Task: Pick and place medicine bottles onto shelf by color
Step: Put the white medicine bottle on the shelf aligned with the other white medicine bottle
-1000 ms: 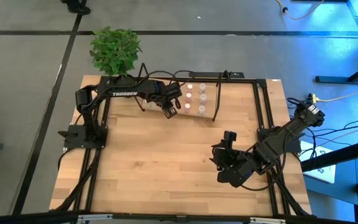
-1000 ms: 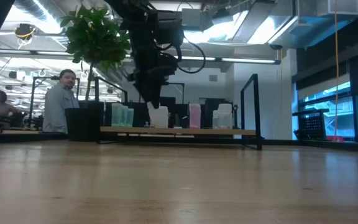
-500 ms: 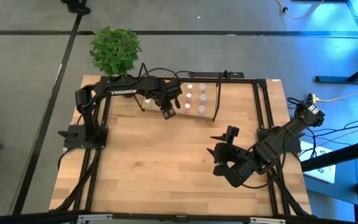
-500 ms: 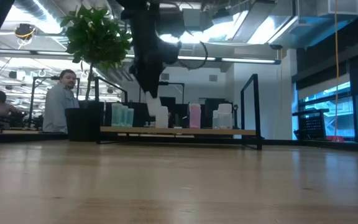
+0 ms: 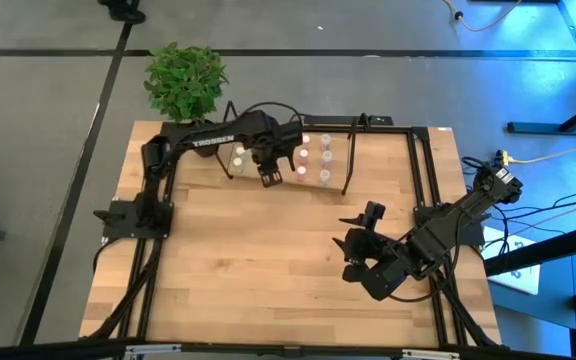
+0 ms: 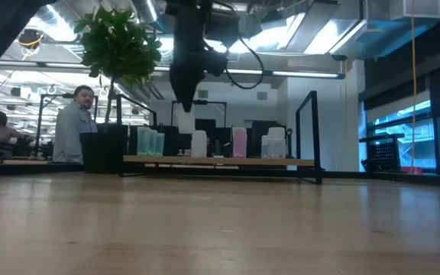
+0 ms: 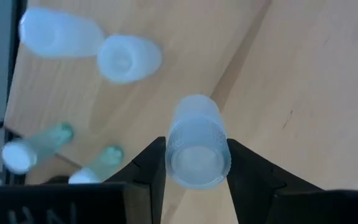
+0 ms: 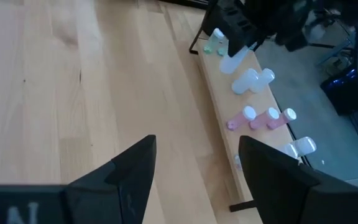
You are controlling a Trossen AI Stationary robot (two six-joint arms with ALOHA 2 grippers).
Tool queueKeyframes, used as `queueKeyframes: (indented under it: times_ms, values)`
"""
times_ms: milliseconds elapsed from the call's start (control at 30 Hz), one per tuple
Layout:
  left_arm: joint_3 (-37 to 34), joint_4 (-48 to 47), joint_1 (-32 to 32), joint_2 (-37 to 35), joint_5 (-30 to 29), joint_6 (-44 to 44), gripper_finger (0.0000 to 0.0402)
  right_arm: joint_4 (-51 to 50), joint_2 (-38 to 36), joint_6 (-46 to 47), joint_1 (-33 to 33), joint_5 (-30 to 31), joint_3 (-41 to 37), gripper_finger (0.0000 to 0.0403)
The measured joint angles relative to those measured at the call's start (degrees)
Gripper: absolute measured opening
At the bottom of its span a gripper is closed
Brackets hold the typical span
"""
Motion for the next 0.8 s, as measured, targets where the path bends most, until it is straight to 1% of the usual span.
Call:
queueKeyframes:
  times_ms: [233, 367, 533, 800]
  values:
    - [0.4, 1.0, -0.2, 4.9, 1.1, 4.4, 0.0122, 0.0, 0.0, 0.1, 0.0, 0.0, 0.0, 0.0232]
    - [0.4, 3.8, -0.2, 6.6, 1.0, 6.1, 0.0122, -0.2, 0.0, 0.0, 0.0, 0.0, 0.0, 0.0232]
    - [0.4, 6.0, 0.0, 6.7, 1.0, 7.0, 0.0122, -0.4, 0.0, 0.0, 0.0, 0.0, 0.0, 0.0232]
    - [0.4, 5.6, 1.4, 6.7, 0.7, 6.8, 0.0122, -0.4, 0.0, 0.0, 0.0, 0.0, 0.0, 0.0232]
